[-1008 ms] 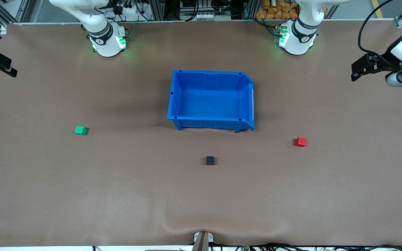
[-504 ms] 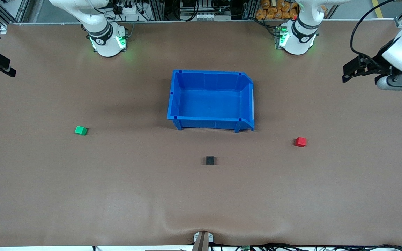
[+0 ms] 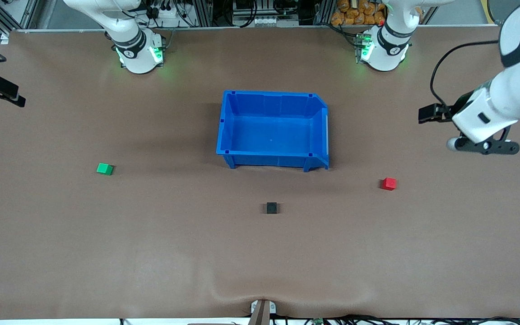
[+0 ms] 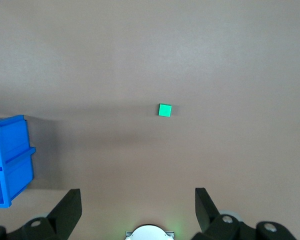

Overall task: Attach green and red cubes to black cube
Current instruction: 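Move the left gripper toward the red cube while the right gripper approaches the green cube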

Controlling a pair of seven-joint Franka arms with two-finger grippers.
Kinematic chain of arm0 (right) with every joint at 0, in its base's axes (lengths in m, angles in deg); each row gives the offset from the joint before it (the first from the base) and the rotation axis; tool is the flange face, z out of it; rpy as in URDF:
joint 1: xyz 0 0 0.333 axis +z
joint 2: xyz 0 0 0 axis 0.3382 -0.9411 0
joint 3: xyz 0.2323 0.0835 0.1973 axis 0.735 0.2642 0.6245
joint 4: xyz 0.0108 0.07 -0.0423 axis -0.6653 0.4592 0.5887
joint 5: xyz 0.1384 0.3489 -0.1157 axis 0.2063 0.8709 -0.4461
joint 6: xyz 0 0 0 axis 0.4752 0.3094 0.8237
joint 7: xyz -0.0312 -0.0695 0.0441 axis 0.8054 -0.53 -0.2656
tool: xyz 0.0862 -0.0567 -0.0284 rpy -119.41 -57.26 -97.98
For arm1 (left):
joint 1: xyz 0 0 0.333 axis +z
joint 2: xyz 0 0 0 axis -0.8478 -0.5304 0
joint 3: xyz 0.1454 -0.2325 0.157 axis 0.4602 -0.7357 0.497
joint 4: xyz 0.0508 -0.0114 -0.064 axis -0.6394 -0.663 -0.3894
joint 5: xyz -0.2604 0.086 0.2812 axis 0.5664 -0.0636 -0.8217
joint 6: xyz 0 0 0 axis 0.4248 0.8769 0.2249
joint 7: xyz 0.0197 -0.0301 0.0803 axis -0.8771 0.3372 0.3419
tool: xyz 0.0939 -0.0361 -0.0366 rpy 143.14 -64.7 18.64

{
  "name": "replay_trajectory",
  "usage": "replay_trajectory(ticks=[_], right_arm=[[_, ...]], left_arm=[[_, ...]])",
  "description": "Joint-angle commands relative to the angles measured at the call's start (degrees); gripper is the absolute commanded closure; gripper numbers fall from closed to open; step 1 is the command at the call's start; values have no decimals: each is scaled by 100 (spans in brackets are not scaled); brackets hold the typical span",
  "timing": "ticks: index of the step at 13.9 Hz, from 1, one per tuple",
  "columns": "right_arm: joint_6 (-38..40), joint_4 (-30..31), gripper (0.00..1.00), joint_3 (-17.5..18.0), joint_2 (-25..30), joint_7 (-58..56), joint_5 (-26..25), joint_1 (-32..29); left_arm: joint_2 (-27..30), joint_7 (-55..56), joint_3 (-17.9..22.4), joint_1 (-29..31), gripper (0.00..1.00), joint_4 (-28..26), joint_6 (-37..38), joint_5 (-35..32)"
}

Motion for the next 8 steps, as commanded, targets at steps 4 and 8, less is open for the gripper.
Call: replay_trajectory(ticks=[4,8], right_arm=[[-425,-20,0,-28,-345,-33,38,-90],[-627,-29,0,-28,-600,-41,30,-134]], left_arm=[[-211,84,-1,108,0,-500,-1074,-16],[-211,84,17,108,0,-1352,-2331,-34]])
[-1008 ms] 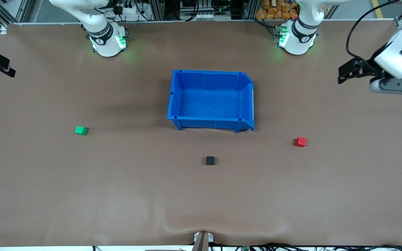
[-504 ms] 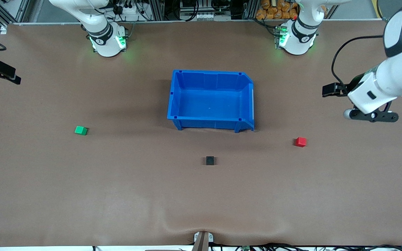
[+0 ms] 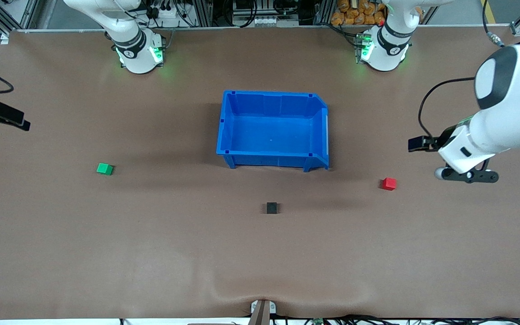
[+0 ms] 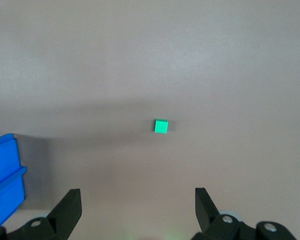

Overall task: Attach green and red cubes to black cube
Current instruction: 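Move the left gripper toward the red cube while the right gripper approaches the green cube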

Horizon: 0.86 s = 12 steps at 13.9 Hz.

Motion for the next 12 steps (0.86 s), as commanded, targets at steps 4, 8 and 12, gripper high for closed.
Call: replay_trajectory(ticks=[4,8,12], right_arm=[[-86,-40,0,55,-222,-6,47,-81],[-236,-22,0,46,-608,2,47,-108],[-394,-4,0,46,-863,2,47,-170]], left_arm=[[-86,75,3,30,0,-1246,-1872,-50],[-779,75,3,117,0,-1344,-2665,-743],[-1457,75,3,170,0,-1344,-3588,-780]])
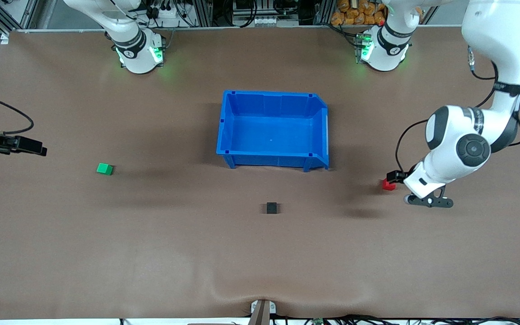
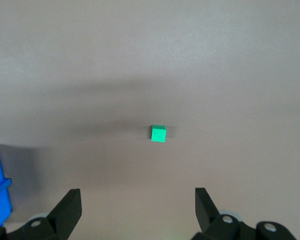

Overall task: Attach green and red cubes to black cube
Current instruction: 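Lower and close the left gripper on the red cube while the right gripper descends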

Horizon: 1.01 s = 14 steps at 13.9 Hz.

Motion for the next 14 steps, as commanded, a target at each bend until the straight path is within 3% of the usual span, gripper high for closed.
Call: replay_trajectory(ticks=[1,6,14], right_arm=[[-50,-11,0,55,-222,0,40,-109],[-252,7,0,55,-548,9,49,-153],[-357,51,0,55,-1146,26,110,-249]], left_arm=[[-304,75,-46,24,0,18,-370,-131],[-594,57,-54,33,0,-255,-827,-543],[-744,75,-54,15,0,-307,-968,-544]])
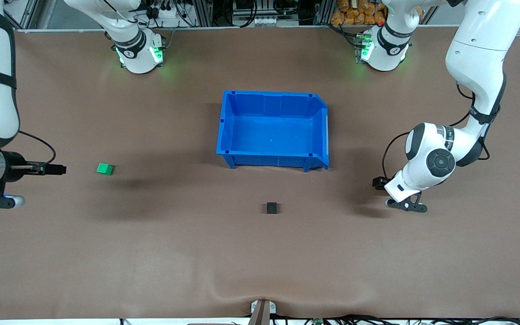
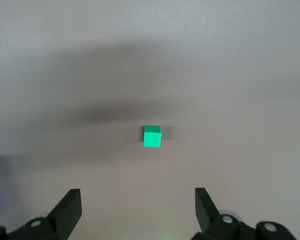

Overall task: Attach green and red cubes to black cube
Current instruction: 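Lower and close the left gripper on the red cube while the right gripper descends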

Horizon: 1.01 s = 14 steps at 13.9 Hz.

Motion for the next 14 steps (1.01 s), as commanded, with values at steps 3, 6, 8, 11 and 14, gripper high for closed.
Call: replay_trajectory(ticks=[3,6,8,11,14], right_arm=[[-232,73,0,79,-261,24,116,-106],[-259,152,0,79,-436,24,291,-185],[-372,161,0,79,-542,24,300,-194],[-680,450,0,71,-674,24,300,-203],[-751,504,0,71,-788,182,300,-194]], left_arm=[[59,84,-21,23,14,-148,-52,-135],[50,469,-21,-21,100,-139,-35,-135],[50,865,-38,-73,100,-122,-35,-135],[59,1409,-56,-100,100,1,-35,-117],[85,2332,-65,-231,100,220,0,-108]])
